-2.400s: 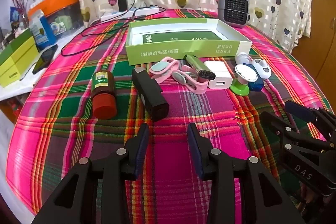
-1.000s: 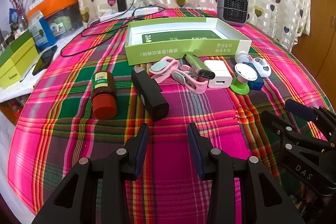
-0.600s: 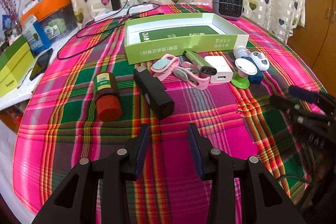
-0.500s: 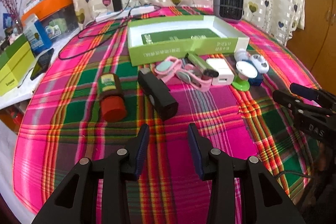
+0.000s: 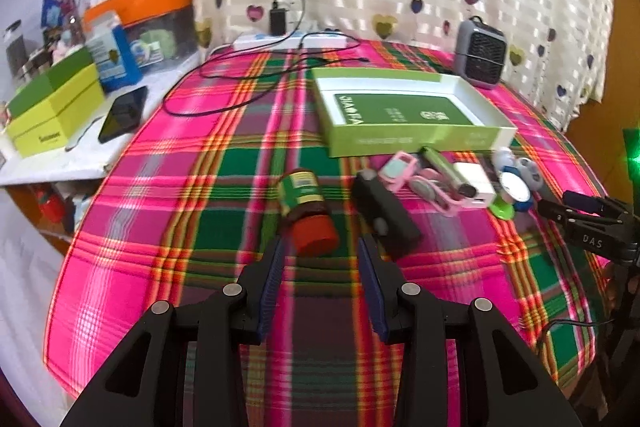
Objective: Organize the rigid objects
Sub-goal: 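Grasp the red-capped brown bottle with the left tool while the right tool grasps the white egg-shaped gadget, then carry the bottle with the left tool while the right tool carries the gadget toward the green box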
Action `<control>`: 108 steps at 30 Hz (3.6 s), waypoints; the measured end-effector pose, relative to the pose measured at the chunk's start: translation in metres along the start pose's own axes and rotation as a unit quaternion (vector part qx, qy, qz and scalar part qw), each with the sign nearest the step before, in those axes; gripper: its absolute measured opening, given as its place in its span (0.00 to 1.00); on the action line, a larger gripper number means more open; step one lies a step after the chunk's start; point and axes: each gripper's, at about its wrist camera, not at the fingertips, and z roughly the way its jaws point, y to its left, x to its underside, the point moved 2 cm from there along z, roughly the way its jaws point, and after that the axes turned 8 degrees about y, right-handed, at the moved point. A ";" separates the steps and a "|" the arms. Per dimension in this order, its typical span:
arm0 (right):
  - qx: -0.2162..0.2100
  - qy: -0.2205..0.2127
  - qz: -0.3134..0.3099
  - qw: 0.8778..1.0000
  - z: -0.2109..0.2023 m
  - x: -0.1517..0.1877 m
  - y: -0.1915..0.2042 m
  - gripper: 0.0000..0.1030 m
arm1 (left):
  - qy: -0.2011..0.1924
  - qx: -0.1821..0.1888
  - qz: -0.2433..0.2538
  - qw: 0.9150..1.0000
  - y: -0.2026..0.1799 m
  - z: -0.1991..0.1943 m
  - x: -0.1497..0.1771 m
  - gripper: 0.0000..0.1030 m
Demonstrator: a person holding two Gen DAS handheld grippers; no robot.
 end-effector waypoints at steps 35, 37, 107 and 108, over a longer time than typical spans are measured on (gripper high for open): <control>-0.030 0.014 -0.023 0.999 0.026 -0.043 0.004 0.59 | 0.057 0.010 -0.036 0.998 0.020 0.059 -0.037 0.35; -0.031 0.014 -0.021 0.999 0.027 -0.045 0.003 0.58 | 0.057 0.005 -0.033 0.998 0.019 0.060 -0.038 0.35; -0.091 -0.015 -0.039 0.995 0.011 -0.109 0.022 0.32 | 0.033 0.074 0.028 0.996 -0.029 0.059 -0.124 0.30; -0.093 -0.014 -0.041 0.995 0.013 -0.112 0.023 0.32 | 0.034 0.082 0.030 0.996 -0.031 0.063 -0.129 0.30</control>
